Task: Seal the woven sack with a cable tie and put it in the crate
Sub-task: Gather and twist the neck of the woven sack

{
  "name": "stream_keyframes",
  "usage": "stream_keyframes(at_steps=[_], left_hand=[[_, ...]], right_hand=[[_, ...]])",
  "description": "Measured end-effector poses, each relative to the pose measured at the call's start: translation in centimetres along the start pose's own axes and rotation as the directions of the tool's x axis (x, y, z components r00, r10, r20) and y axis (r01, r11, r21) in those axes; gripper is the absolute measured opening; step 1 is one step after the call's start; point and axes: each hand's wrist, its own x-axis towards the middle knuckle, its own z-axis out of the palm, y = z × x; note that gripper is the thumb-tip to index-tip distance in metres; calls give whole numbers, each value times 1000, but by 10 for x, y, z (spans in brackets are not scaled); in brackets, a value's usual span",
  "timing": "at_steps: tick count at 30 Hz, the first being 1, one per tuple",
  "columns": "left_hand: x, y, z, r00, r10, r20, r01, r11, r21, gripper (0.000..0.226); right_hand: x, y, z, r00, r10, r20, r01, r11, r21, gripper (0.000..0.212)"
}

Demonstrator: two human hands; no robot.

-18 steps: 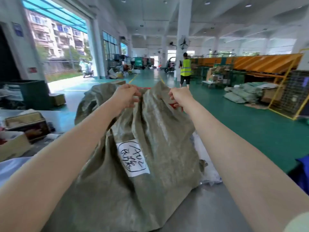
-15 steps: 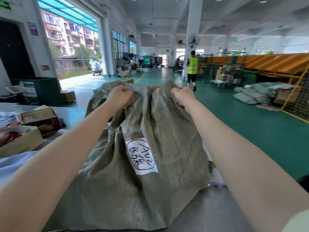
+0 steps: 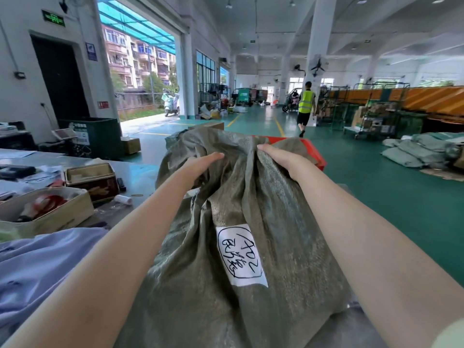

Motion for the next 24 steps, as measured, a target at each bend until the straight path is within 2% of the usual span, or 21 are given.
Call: stream_keyframes(at_steps=[3,5,7,8,9,11,13,15,17,18,20,23,24], left_hand=[[12,6,0,994,-72,77,77,995,-62,86],[17,15,0,996,-56,70,59,997,-44,70],[21,30,0,999,10,36,-6,994,-111,54],[21,40,-1,998,55,34,-48,983,-177,49],[20,50,-2,993,112,36,-101,967,-234,44],[14,67,-4,973,218,70,-191,943,-274,27],[3,77,-7,948,288,134,-241,927,-286,11],[-4,82,-9,921,347,178,-286,911,-298,17],[-14,87,-4,900,380,215,-311,904,-294,23],[-19,90,1,895,390,217,-330,905,-268,35],[-25,98,14,892,426,152,-396,898,-193,50],[-27,106,21,856,517,-8,-508,838,-199,35],[-25,107,19,852,520,-63,-520,827,-211,36]], right_hand=[[8,-1,-9,998,-22,-54,24,999,29,65],[12,-3,-15,987,-53,-154,65,995,78,60],[15,-9,-23,968,-98,-233,136,979,153,45],[14,-13,-28,960,-148,-236,198,959,204,29],[14,-18,-32,955,-192,-225,251,929,273,13],[6,-26,-41,917,-312,-247,390,829,400,22],[-8,-36,-48,852,-431,-297,524,689,502,31],[-18,-44,-49,825,-489,-282,545,563,621,34],[-23,-53,-45,824,-480,-301,540,502,676,27],[-23,-57,-43,828,-478,-295,530,494,689,23],[-24,-64,-35,838,-499,-222,499,535,682,16],[-24,-71,-31,815,-540,-208,544,593,594,12],[-21,-71,-33,805,-549,-226,571,610,549,14]])
